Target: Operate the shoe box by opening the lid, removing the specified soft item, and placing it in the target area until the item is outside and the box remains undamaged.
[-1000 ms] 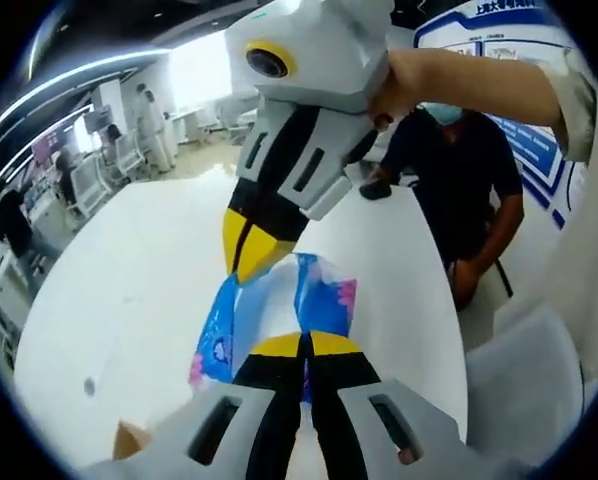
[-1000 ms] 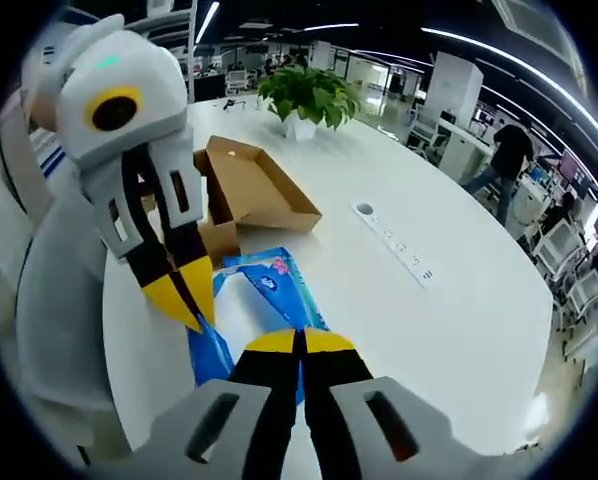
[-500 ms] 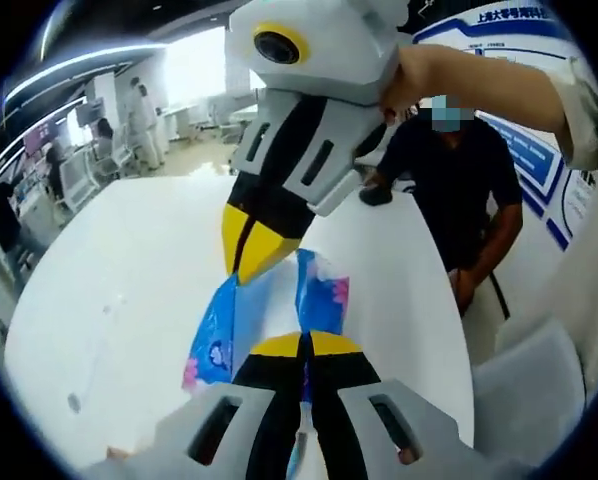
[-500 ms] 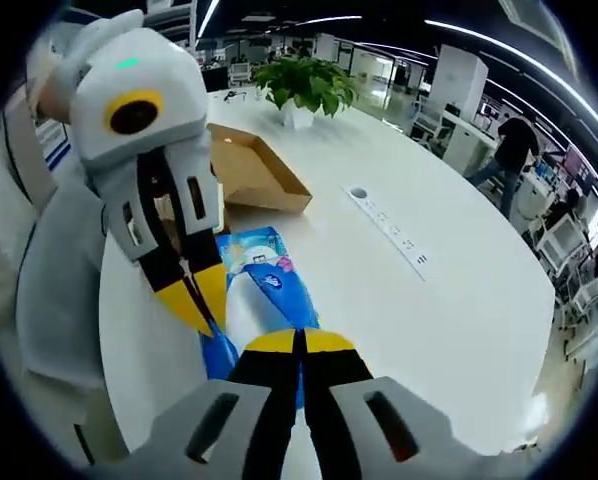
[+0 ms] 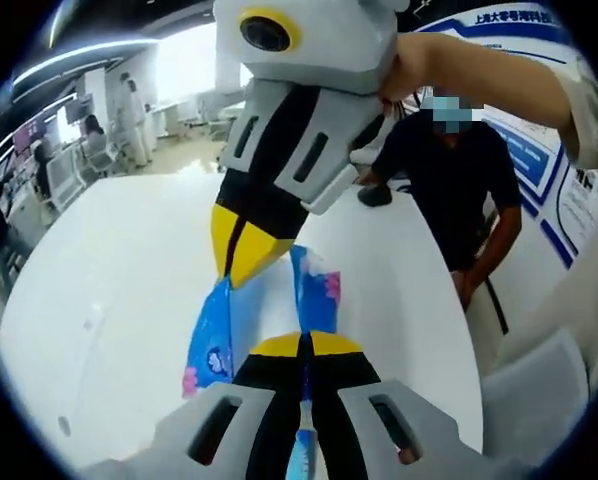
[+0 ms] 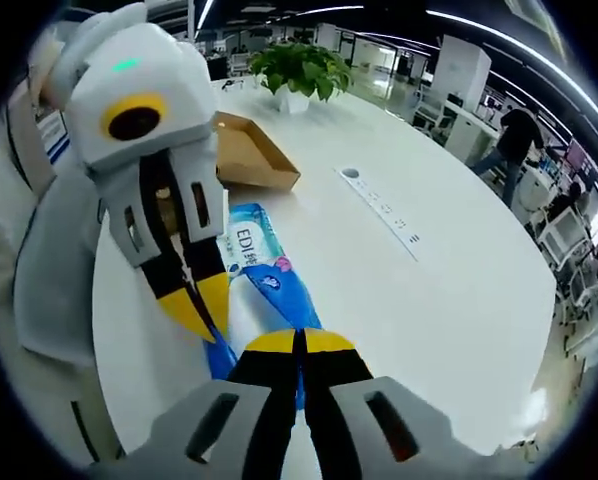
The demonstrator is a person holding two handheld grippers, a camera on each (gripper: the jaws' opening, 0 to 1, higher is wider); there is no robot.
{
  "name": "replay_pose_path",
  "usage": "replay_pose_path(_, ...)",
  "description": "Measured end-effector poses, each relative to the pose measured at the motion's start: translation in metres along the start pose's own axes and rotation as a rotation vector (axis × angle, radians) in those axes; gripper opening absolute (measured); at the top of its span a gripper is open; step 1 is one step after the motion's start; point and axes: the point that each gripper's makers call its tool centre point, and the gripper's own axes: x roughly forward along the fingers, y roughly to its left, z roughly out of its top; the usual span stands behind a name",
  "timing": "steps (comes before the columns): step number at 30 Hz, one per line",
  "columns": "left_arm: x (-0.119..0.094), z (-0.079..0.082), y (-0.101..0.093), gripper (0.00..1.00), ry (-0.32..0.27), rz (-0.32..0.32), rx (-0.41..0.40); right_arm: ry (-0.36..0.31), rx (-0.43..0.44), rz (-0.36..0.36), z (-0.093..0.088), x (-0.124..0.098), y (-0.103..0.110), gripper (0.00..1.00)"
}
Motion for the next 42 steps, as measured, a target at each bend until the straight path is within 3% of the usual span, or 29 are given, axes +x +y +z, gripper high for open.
replay_pose_path(21,0.044,0.006,0.007,0.0,0.029,-0.055,0.015,0.063,0.037,0.006,-0.042,0.006,-0.028,0.0)
replay_pose_path(26,0.054,0.001,0.009,0.0,0.038,-0.062,0.011,0.086,0.046,0.008,-0.053,0.014,-0.031,0.0)
replay_pose_path(29,0.062,-0.002,0.005,0.0,0.039,-0.083,0.053,0.101,0.049,0.011,-0.06,0.02,-0.033,0.0)
replay_pose_path(36,0.074,-0.012,0.006,0.0,0.05,-0.091,0.031,0.129,0.051,0.014,-0.076,0.033,-0.035,0.0)
replay_pose_path(42,0.078,-0.019,0.007,0.0,0.058,-0.097,0.019,0.121,0.062,0.009,-0.079,0.038,-0.037,0.0)
